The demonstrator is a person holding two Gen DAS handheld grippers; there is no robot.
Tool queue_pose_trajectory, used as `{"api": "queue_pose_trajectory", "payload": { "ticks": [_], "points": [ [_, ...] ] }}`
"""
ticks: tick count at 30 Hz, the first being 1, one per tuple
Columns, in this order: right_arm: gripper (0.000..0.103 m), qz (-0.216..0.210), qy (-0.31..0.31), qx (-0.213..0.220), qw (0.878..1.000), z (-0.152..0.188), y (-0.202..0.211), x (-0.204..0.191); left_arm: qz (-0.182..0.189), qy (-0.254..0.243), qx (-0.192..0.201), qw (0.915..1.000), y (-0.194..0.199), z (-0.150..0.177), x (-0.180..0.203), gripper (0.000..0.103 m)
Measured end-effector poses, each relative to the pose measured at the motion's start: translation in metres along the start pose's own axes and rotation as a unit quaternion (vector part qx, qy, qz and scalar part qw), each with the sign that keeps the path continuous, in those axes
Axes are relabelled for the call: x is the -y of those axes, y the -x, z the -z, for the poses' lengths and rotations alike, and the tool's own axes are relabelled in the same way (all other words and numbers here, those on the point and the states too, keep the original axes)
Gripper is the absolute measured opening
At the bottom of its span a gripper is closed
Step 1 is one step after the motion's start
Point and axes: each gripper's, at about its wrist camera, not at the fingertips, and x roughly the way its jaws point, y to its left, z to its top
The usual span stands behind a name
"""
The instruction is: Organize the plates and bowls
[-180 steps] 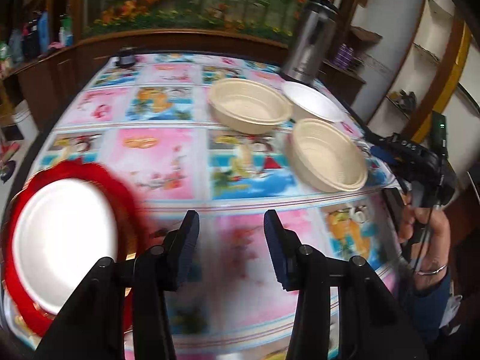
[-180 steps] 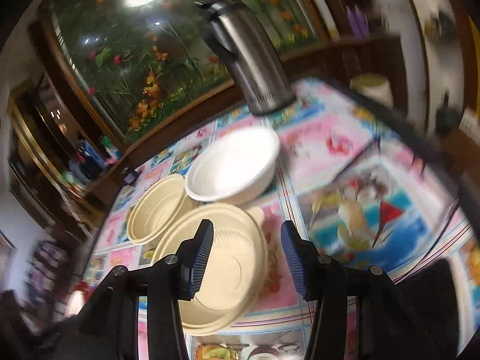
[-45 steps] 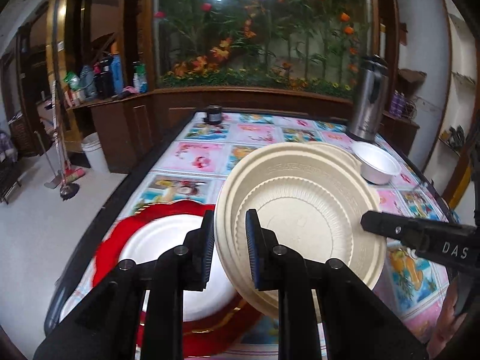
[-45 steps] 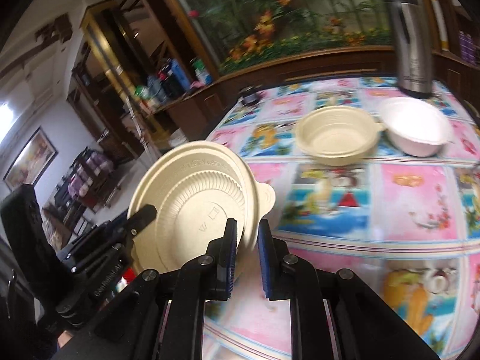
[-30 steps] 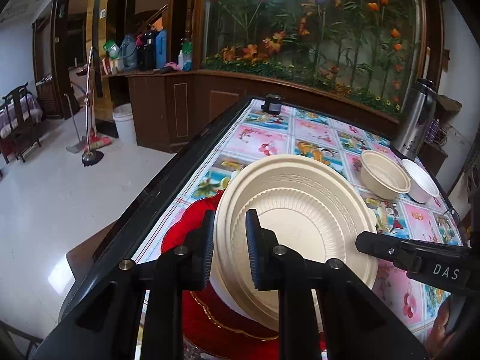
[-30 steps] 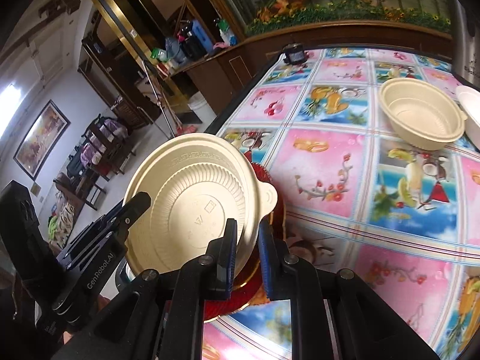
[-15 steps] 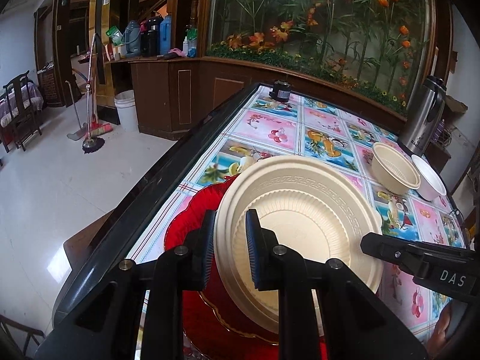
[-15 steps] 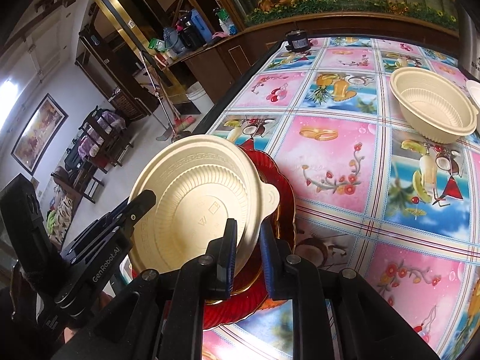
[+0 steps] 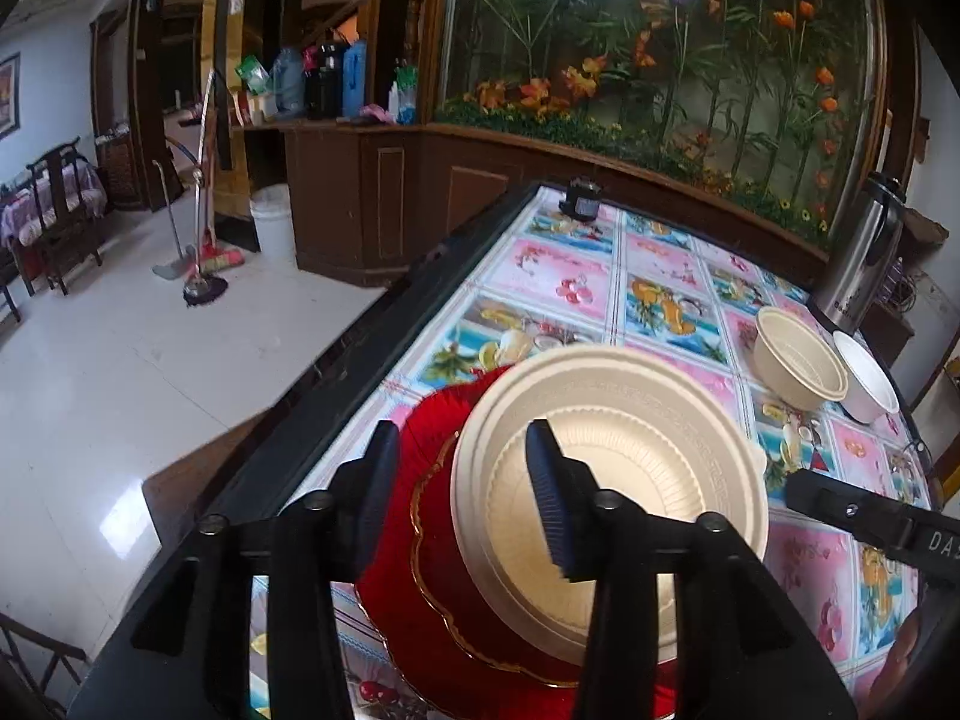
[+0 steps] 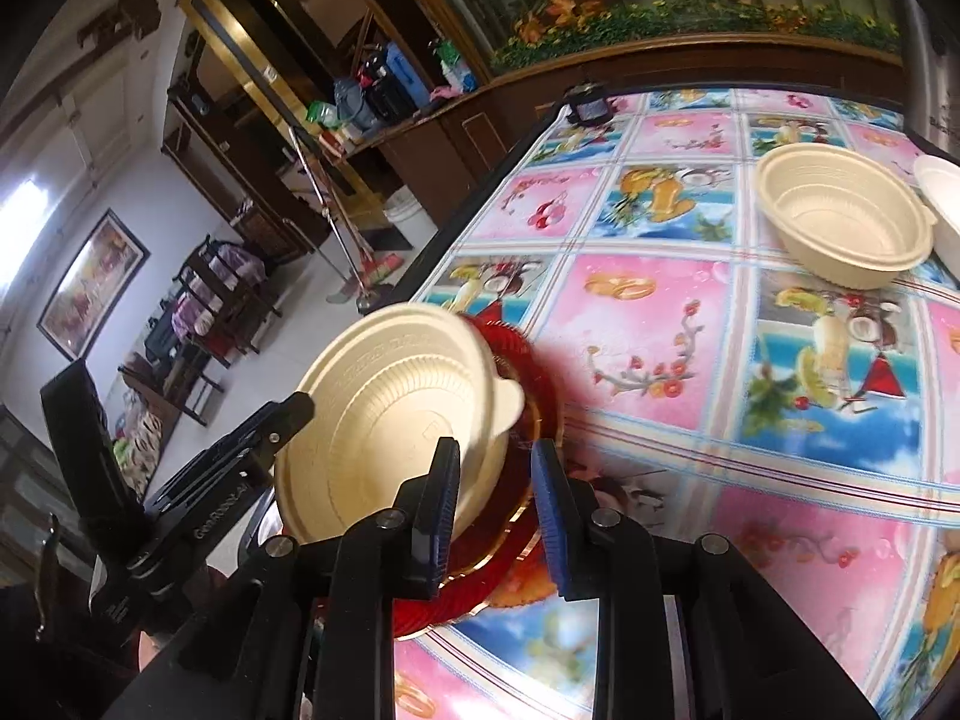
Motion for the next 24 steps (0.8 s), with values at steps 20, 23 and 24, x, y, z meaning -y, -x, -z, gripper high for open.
{"api": "queue_pose_trajectory", "payload": {
  "ticks": [20, 23, 24],
  "points": [
    [0.031, 0.064, -0.17, 0.091, 0.979, 0.022, 0.095, 0.175, 0.181, -0.189, -0.052, 0.9638, 0.016, 0.04, 0.19, 0.058],
    [0.032, 0.091, -0.195, 0.11, 0.97, 0.019, 0.118, 0.204, 0.186, -0.214, -0.08, 0.9557, -0.01, 0.046, 0.226, 0.057],
    [0.032, 0.102, -0.2, 0.116, 0.967, 0.016, 0.125, 0.213, 0.185, -0.226, -0.085, 0.9526, -0.022, 0.046, 0.241, 0.057]
  ]
}}
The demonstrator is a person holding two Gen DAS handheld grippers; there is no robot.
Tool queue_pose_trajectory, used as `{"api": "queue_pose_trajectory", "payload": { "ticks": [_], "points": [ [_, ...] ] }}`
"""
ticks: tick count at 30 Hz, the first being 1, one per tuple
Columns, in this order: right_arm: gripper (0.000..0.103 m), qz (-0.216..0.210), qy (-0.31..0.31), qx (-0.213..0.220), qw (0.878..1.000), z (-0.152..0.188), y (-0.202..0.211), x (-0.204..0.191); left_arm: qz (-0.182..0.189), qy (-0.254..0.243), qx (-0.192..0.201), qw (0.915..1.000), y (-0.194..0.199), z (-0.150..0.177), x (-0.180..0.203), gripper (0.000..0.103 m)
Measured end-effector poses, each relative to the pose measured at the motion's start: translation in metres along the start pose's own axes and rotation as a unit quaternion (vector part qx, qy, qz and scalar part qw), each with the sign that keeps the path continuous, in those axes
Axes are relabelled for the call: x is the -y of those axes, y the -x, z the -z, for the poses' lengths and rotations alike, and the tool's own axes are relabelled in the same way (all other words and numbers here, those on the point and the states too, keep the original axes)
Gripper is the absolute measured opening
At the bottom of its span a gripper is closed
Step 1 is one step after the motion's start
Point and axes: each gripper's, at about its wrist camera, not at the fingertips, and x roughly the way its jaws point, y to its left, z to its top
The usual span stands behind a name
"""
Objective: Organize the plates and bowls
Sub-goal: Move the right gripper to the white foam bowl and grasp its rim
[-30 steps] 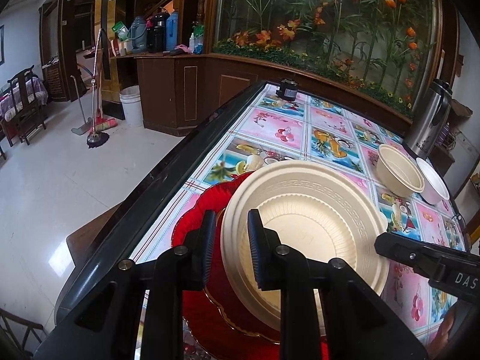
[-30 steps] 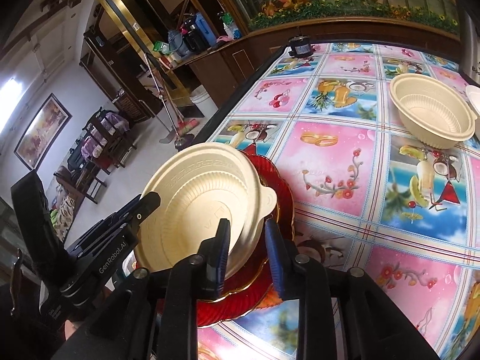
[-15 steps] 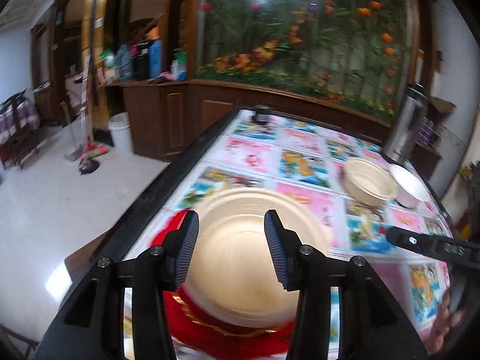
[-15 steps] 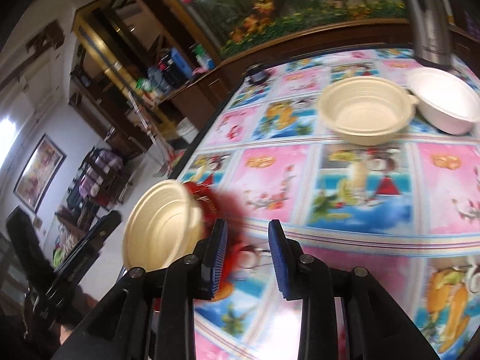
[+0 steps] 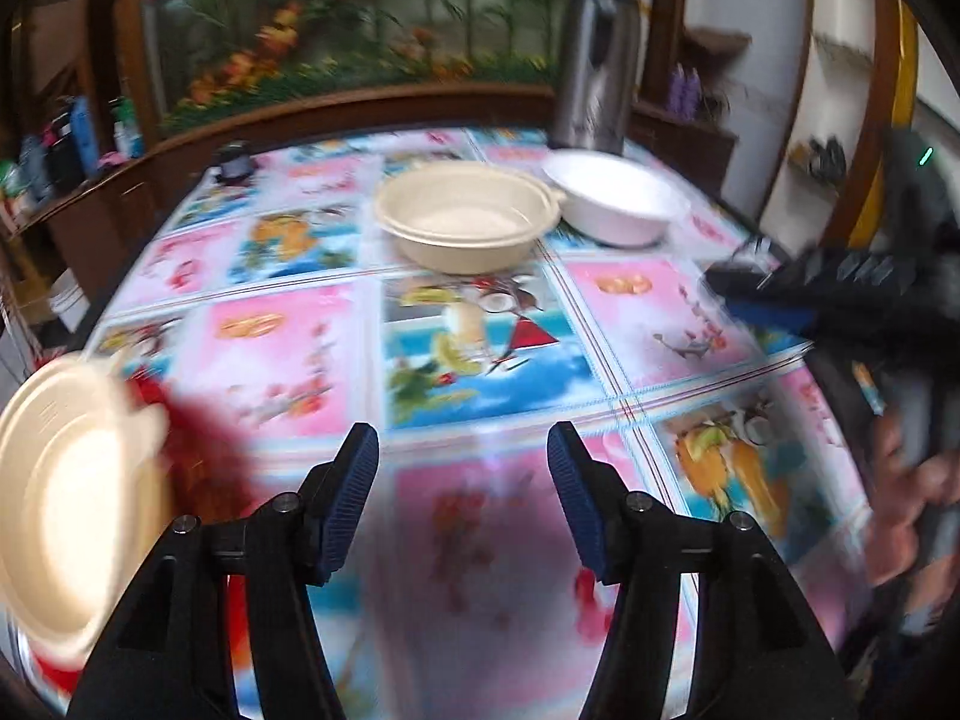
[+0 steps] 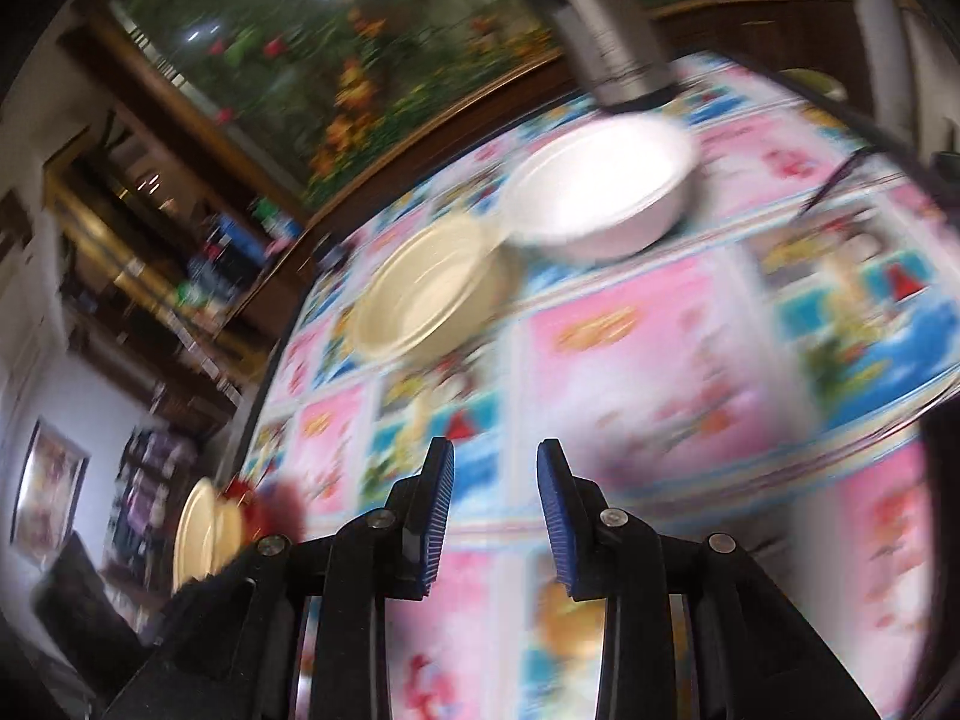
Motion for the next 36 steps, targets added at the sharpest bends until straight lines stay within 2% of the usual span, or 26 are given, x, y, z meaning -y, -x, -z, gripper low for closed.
{"api": "queue_pose_trajectory", "payload": {
  "ticks": [4, 7, 9, 11, 16, 17, 18, 21, 25, 28, 30, 33, 36],
  "points": [
    [0.035, 0.03, -0.029, 0.027, 0.999, -0.037, 0.006, 0.028, -0.007, 0.0, -0.006, 1.0, -0.038, -0.013, 0.008, 0.057],
    [0.035, 0.031, -0.06, 0.03, 0.997, -0.063, -0.005, 0.044, -0.003, 0.006, -0.004, 1.0, -0.047, -0.006, 0.007, 0.057],
    [0.035, 0.046, -0.071, 0.028, 0.996, -0.082, -0.019, 0.048, -0.001, 0.009, -0.008, 0.9999, -0.049, -0.005, 0.002, 0.057],
    [0.035, 0.06, -0.075, 0.025, 0.995, -0.095, -0.035, 0.052, -0.023, 0.011, 0.006, 0.9997, -0.044, -0.006, -0.003, 0.057],
    [0.035, 0.088, -0.09, 0.015, 0.992, -0.115, -0.065, 0.062, -0.016, 0.007, 0.006, 0.9998, -0.043, -0.004, -0.002, 0.057],
    [0.031, 0.093, -0.093, 0.01, 0.991, -0.115, -0.069, 0.064, -0.015, 0.009, 0.005, 0.9998, -0.043, -0.004, -0.003, 0.057],
    [0.02, 0.098, -0.092, 0.008, 0.991, -0.113, -0.07, 0.065, -0.015, 0.01, 0.004, 0.9998, -0.044, -0.004, -0.004, 0.057],
    [0.014, 0.097, -0.084, 0.009, 0.992, -0.103, -0.059, 0.066, -0.012, 0.013, 0.007, 0.9998, -0.043, -0.005, -0.005, 0.057],
    [0.012, 0.085, -0.046, 0.0, 0.995, -0.073, -0.019, 0.063, 0.0, 0.019, 0.006, 0.9998, -0.041, -0.005, -0.007, 0.057],
    [0.012, 0.047, -0.029, -0.023, 0.998, -0.038, 0.014, 0.063, 0.018, 0.032, 0.004, 0.9993, -0.038, -0.006, -0.012, 0.057],
    [0.013, 0.034, -0.008, -0.037, 0.999, -0.008, 0.033, 0.06, 0.033, 0.051, 0.005, 0.9981, -0.033, -0.007, -0.02, 0.057],
    [0.014, 0.014, -0.002, -0.059, 0.998, 0.025, 0.046, 0.061, 0.033, 0.086, 0.005, 0.9957, -0.02, -0.005, -0.036, 0.057],
    [0.016, -0.009, 0.024, -0.074, 0.997, 0.047, 0.046, 0.052, 0.079, 0.108, -0.013, 0.9909, -0.006, -0.001, -0.044, 0.057]
  ]
}}
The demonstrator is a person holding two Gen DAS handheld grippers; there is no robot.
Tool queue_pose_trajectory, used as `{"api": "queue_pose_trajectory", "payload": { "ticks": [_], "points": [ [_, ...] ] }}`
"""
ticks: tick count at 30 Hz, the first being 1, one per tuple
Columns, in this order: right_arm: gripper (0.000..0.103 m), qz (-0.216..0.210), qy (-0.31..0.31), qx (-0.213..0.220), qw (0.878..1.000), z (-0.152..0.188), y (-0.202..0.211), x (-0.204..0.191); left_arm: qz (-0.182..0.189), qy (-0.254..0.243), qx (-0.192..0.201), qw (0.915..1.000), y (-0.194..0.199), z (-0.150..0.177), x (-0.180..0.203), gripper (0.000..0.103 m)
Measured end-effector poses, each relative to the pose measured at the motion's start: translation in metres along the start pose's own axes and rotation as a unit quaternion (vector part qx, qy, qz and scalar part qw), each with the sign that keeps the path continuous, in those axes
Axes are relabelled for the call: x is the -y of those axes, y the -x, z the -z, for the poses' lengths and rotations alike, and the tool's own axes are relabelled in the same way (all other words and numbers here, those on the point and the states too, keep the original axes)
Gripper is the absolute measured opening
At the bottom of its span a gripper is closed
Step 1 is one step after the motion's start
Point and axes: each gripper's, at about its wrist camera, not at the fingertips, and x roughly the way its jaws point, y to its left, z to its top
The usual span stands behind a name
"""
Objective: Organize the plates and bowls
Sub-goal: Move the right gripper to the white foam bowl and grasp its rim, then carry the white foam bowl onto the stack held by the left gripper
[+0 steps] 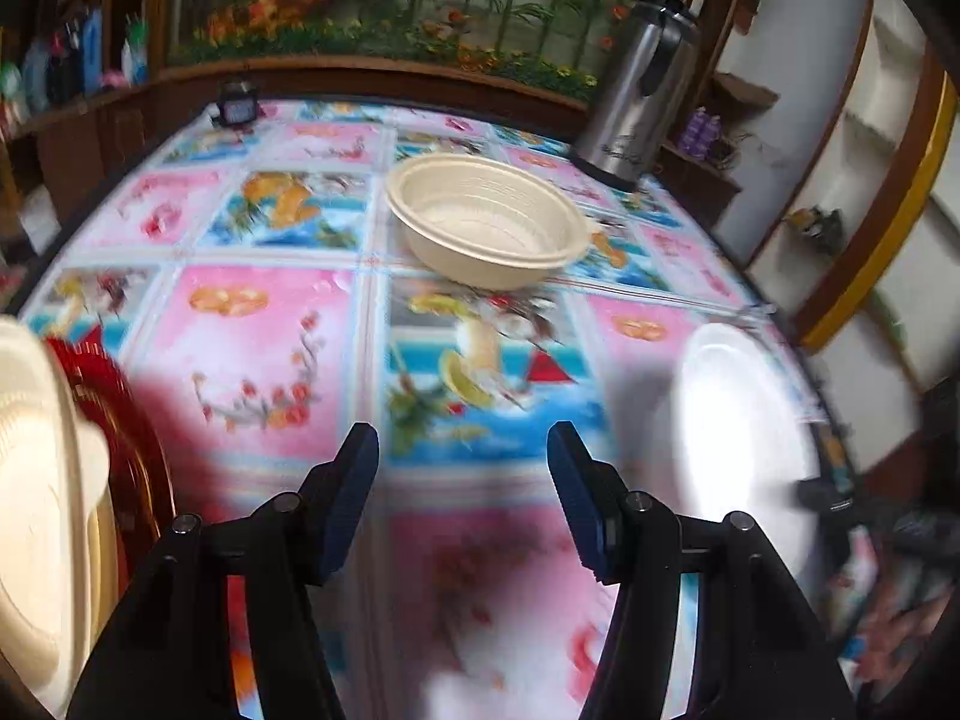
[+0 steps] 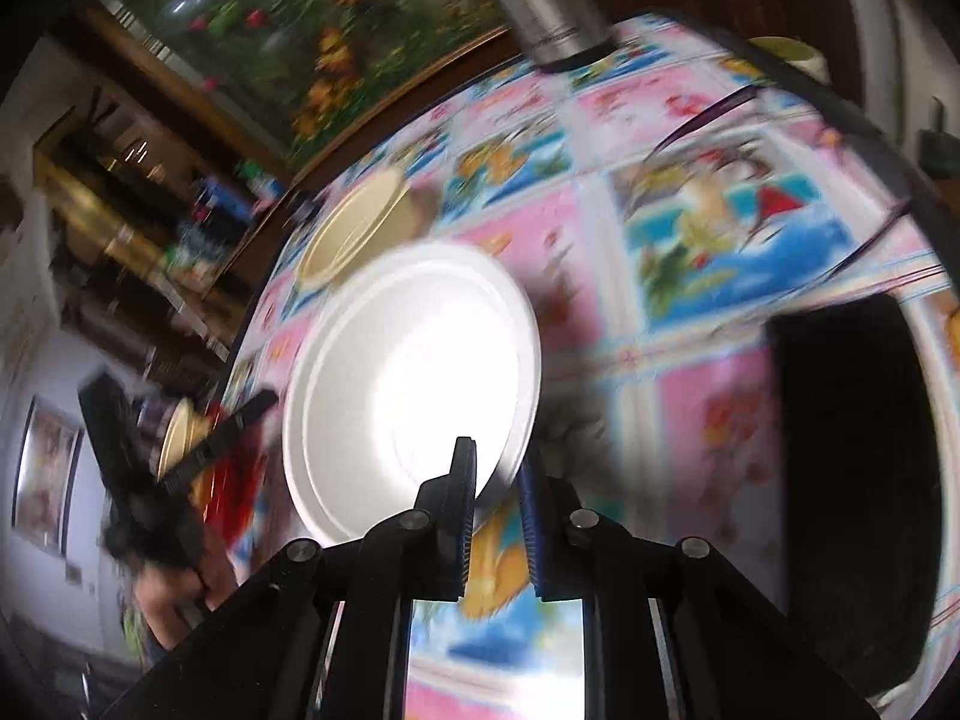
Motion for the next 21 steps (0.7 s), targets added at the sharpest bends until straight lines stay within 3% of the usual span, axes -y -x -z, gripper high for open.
{"api": "queue_pose_trajectory", "payload": {
  "ticks": [4, 7, 14, 16, 17, 18, 21],
  "points": [
    [0.019, 0.003, 0.048, 0.012, 0.999, 0.01, 0.001, -0.028, 0.036, -0.009, -0.016, 0.9992, 0.016, 0.008, 0.013, 0.057],
    [0.034, 0.029, 0.079, 0.041, 0.996, 0.006, 0.008, -0.043, 0.033, -0.033, -0.027, 0.9986, 0.015, 0.012, 0.027, 0.057],
    [0.036, 0.039, 0.062, 0.045, 0.996, 0.006, 0.005, -0.032, 0.029, -0.059, -0.049, 0.9967, -0.006, 0.022, 0.045, 0.056],
    [0.03, 0.041, 0.058, 0.043, 0.997, 0.008, 0.0, -0.029, 0.028, -0.071, -0.049, 0.9959, -0.012, 0.027, 0.051, 0.034],
    [0.021, 0.036, 0.053, 0.043, 0.997, 0.01, -0.002, -0.028, 0.034, -0.074, -0.051, 0.9953, -0.011, 0.028, 0.054, 0.028],
    [0.013, 0.017, 0.045, 0.039, 0.998, 0.011, -0.005, -0.027, 0.031, -0.083, -0.049, 0.9949, -0.01, 0.03, 0.059, 0.014],
    [0.012, 0.019, 0.043, 0.048, 0.998, 0.015, -0.005, -0.034, -0.012, -0.112, -0.02, 0.9934, -0.001, 0.033, 0.068, 0.015]
  ]
}}
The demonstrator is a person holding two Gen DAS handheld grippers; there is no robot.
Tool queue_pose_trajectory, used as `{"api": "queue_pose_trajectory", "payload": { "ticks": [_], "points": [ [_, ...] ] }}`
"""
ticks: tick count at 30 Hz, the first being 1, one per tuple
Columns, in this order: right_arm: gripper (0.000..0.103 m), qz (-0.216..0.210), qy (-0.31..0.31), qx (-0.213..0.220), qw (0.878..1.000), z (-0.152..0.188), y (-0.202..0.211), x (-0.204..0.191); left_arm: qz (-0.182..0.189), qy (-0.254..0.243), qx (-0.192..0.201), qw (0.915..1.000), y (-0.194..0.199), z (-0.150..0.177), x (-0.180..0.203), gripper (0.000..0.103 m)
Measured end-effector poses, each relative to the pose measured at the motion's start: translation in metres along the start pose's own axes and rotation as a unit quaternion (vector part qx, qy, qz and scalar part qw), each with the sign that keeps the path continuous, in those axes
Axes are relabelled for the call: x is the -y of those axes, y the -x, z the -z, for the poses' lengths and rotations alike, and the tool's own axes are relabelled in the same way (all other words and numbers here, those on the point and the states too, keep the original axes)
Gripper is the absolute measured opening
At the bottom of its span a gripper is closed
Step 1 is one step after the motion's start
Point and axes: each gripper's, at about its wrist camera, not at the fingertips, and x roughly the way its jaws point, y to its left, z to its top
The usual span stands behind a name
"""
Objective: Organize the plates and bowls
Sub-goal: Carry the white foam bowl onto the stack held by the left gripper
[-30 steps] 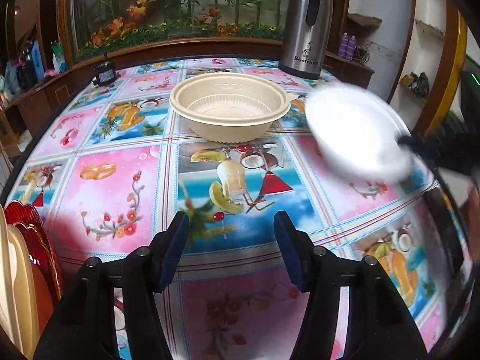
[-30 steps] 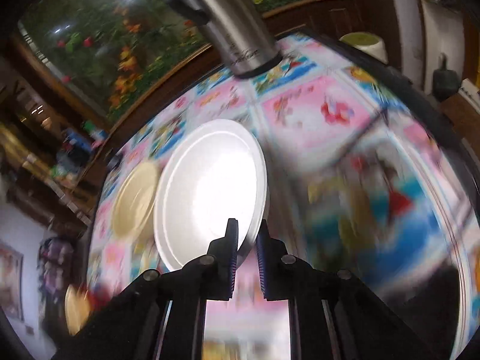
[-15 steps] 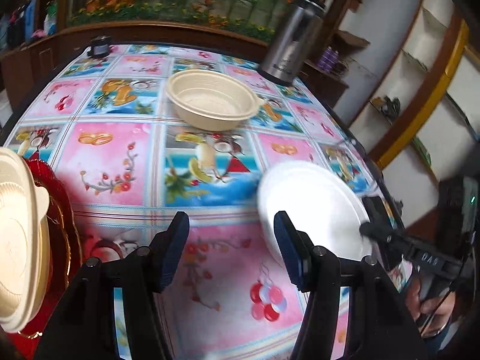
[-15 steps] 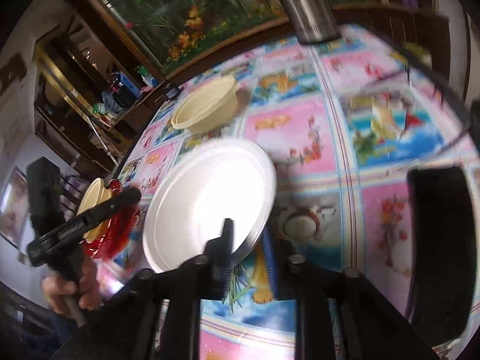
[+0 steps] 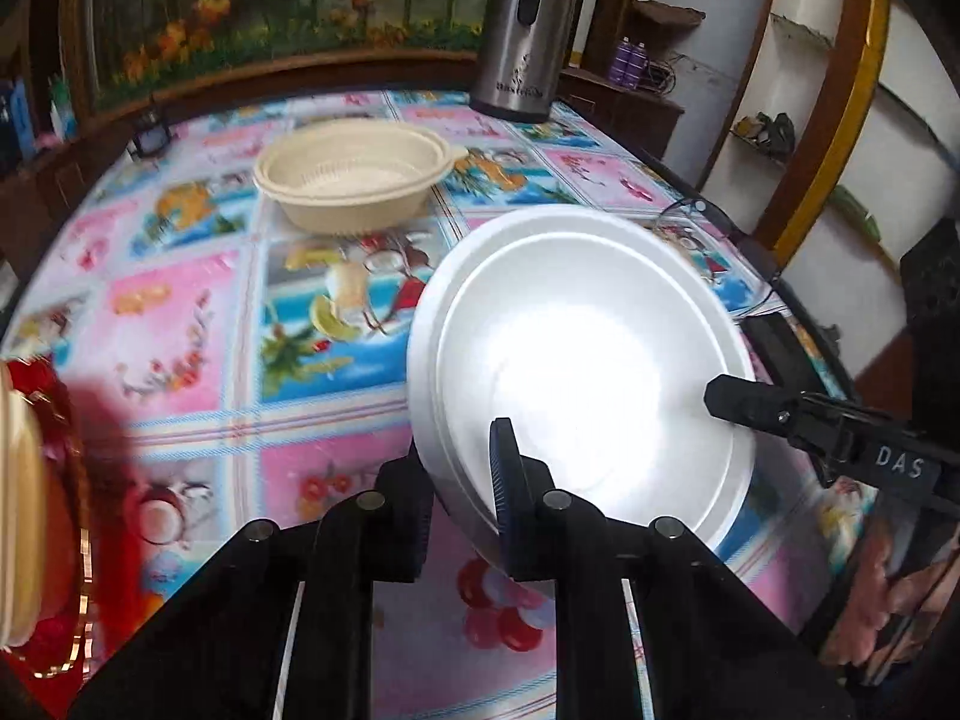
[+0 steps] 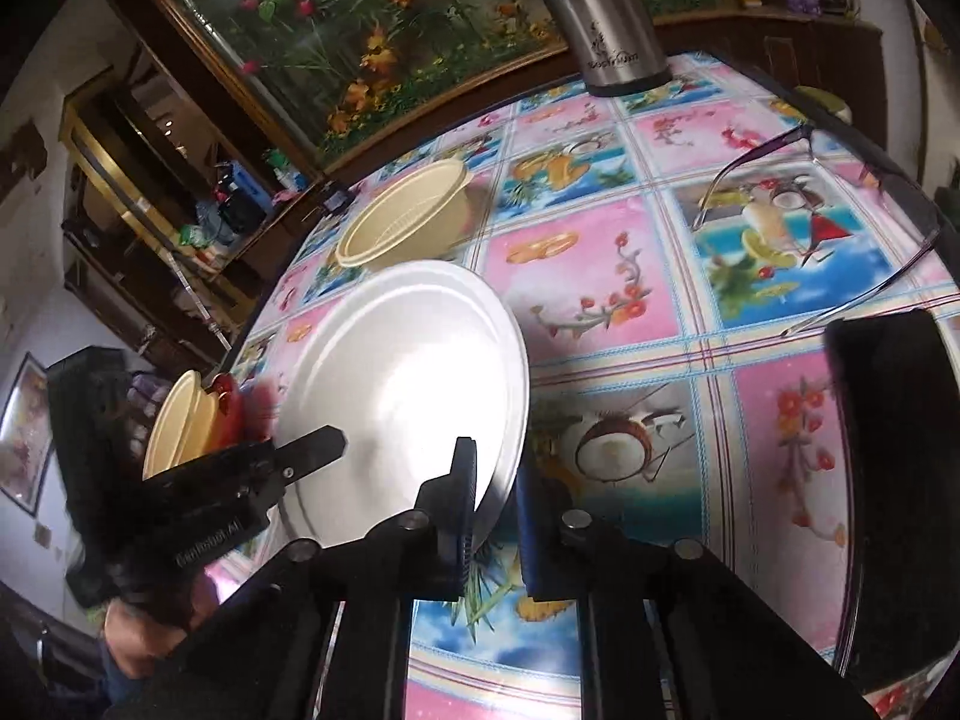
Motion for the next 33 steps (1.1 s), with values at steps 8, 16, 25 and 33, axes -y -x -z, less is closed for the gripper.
{"api": "queue_pose_trajectory", "payload": {
  "ticks": [8, 16, 25, 33],
  "points": [
    [0.012, -0.013, 0.008, 0.012, 1.0, -0.001, 0.007, -0.02, -0.049, -0.011, 0.033, 0.9982, 0.018, 0.006, -0.003, 0.015],
    [0.012, -0.016, 0.015, 0.005, 1.0, 0.0, 0.001, -0.033, -0.073, -0.02, 0.051, 0.9959, 0.027, 0.014, -0.008, 0.015],
    [0.012, -0.017, 0.023, 0.0, 1.0, 0.0, -0.005, -0.044, -0.08, -0.017, 0.056, 0.9951, 0.034, 0.017, -0.015, 0.015],
    [0.014, -0.017, 0.033, 0.0, 0.999, -0.002, -0.004, -0.054, -0.088, -0.015, 0.068, 0.9937, 0.045, 0.018, -0.018, 0.015]
  ]
}}
